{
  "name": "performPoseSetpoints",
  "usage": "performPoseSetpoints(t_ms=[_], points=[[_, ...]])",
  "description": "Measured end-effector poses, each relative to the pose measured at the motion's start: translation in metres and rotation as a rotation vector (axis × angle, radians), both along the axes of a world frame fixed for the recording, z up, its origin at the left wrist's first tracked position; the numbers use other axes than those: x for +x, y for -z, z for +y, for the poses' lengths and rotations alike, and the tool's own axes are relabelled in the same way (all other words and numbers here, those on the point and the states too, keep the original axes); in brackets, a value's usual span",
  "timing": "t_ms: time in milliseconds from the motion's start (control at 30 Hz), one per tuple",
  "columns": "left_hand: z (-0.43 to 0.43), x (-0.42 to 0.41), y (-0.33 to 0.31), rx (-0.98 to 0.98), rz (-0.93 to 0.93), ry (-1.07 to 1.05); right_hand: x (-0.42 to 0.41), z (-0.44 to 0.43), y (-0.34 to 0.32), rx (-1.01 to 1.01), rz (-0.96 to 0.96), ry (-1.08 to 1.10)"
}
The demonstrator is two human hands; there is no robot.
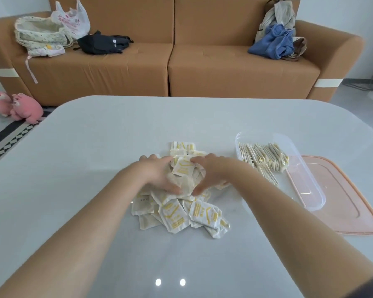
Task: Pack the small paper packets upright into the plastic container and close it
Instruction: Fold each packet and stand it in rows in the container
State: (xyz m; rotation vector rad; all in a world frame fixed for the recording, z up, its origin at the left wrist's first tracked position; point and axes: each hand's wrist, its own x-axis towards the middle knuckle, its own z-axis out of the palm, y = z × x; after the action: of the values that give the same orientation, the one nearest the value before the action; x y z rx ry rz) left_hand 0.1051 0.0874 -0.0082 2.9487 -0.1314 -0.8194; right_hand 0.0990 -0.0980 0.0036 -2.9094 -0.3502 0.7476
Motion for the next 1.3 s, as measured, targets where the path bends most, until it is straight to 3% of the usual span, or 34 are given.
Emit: performPoseSetpoints(t_ms=[67, 233, 400, 533, 733, 867, 967, 1100, 1300], points=[[-0.009, -0.009, 0.006, -0.023, -0.088, -0.023, -0.006, 0.003, 0.01, 0.061, -0.052, 0.027], [-0.015, -0.023, 0.015, -0.303, -0.319, -0.148, -0.017, 0.005, 0.024, 0.349, -0.146, 0.194], [-0.016, -0.042, 0.014, -0.401, -0.631, -0.316, -0.029, 0.005, 0.025, 0.526, -0.388, 0.355], [-0.008, -0.056, 0.005, -0.735, -0.677, -0.527, -0.037, -0.002, 0.012, 0.805, -0.411, 0.604], [-0.004, -0.079, -0.016, -1.124, -0.678, -0.732, -0.071, -0.005, -0.008, 1.389, -0.08, 0.932], [-0.013, -0.094, -0.025, -1.398, -0.521, -0.835, -0.088, -0.005, -0.01, 1.662, 0.136, 1.026], [-0.022, -0.103, -0.019, -1.45, -0.435, -0.919, -0.093, -0.003, -0.011, 1.864, 0.271, 1.077], [-0.027, -0.104, -0.007, -1.486, -0.334, -1.034, -0.092, -0.001, -0.006, 1.743, 0.246, 1.013], [-0.037, -0.1, -0.012, -1.568, -0.306, -0.985, -0.092, 0.008, 0.004, 1.564, 0.125, 0.893]])
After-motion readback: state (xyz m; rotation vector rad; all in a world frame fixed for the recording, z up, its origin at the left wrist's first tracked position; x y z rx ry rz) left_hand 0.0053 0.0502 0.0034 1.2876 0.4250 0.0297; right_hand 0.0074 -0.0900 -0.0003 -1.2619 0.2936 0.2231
